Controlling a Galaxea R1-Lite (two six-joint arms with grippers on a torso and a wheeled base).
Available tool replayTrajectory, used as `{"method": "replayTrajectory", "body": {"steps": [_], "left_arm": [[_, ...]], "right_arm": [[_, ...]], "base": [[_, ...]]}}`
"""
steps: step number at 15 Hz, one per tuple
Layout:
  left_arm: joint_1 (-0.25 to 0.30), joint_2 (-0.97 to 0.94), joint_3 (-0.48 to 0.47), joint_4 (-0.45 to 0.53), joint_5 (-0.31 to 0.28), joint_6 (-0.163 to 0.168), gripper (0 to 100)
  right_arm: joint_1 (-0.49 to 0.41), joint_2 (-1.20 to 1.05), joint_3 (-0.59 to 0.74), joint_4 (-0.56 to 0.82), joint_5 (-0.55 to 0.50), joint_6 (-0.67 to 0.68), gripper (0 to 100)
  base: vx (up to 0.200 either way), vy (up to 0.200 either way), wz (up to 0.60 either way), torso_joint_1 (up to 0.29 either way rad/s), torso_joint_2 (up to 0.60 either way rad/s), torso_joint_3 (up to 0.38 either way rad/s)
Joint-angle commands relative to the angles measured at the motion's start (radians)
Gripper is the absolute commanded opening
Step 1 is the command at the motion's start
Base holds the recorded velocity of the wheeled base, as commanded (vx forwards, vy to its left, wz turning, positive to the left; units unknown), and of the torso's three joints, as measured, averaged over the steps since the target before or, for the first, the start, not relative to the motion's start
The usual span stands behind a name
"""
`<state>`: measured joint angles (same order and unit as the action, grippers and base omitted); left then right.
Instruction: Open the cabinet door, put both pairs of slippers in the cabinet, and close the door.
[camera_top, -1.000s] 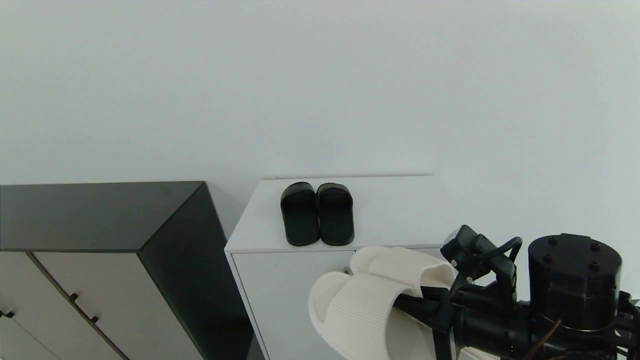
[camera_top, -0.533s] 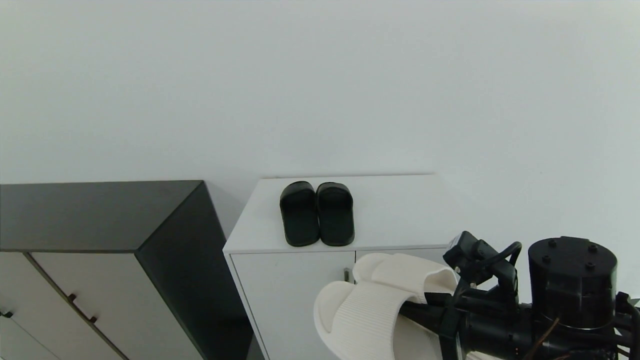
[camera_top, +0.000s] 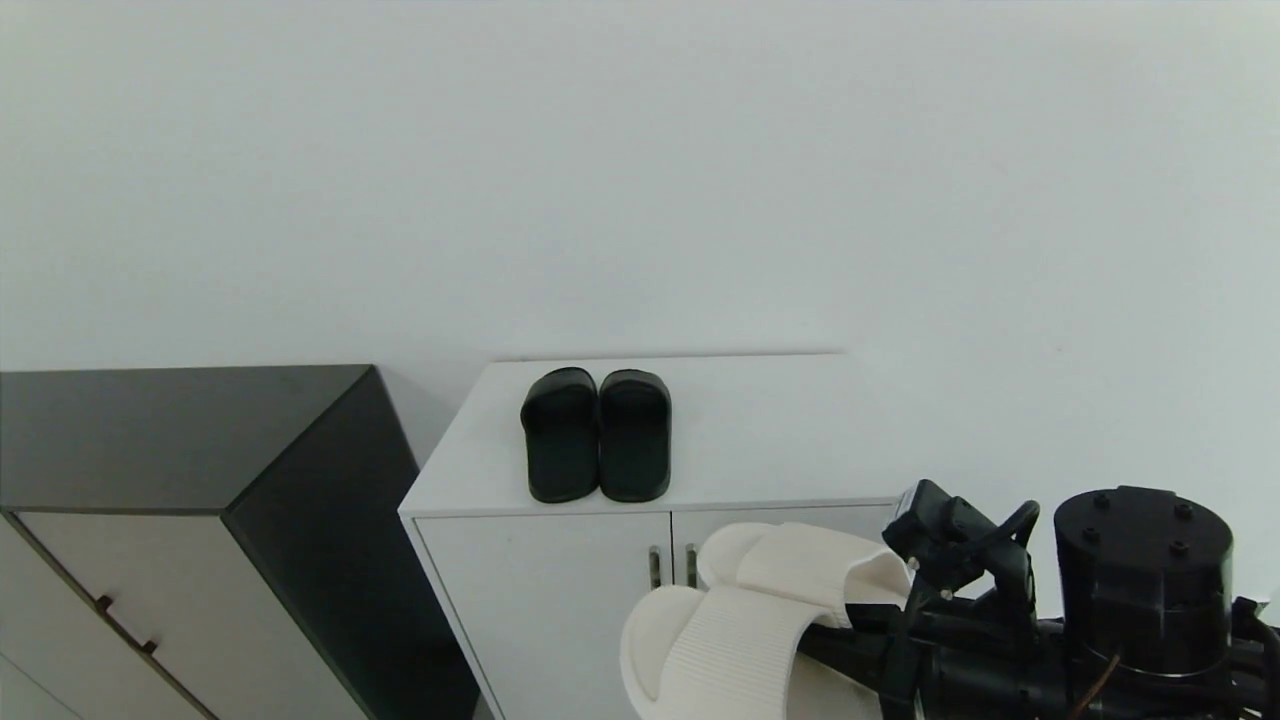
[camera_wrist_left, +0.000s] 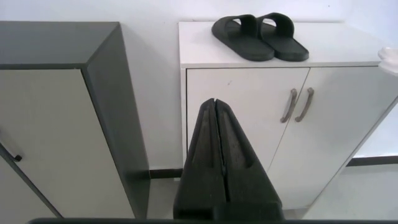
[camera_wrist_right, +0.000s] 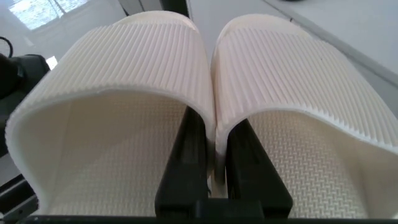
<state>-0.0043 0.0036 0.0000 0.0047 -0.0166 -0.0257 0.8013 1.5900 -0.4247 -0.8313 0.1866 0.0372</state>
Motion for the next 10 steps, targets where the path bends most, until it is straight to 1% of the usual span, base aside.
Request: {"method": "replayTrajectory", "body": {"steps": [1, 4, 8, 10], "left_arm": [[0.001, 0.001, 0.0, 0.0, 0.0, 0.0, 0], [0.001, 0.001, 0.0, 0.0, 0.001, 0.0, 0], [0.001, -0.001, 0.0, -0.002, 0.001, 0.006, 0], [0.001, -0.001, 0.0, -0.002, 0.006, 0.009, 0]], "right_arm": [[-0.001, -0.001, 0.007, -0.002, -0.001, -0.014, 0], [0.003, -0.001, 0.014, -0.002, -0.001, -0.019, 0], [0.038, 0.001, 0.029, -0.008, -0.001, -0.042, 0], [0.055, 0.013, 0.044, -0.009, 0.001, -0.036, 0]], "base": [[0.0, 0.0, 0.0, 0.0, 0.0, 0.0], [0.0, 0.0, 0.0, 0.0, 0.0, 0.0], [0.0, 0.0, 0.0, -0.008, 0.01, 0.01], [0.0, 0.0, 0.0, -0.137, 0.3, 0.166]]}}
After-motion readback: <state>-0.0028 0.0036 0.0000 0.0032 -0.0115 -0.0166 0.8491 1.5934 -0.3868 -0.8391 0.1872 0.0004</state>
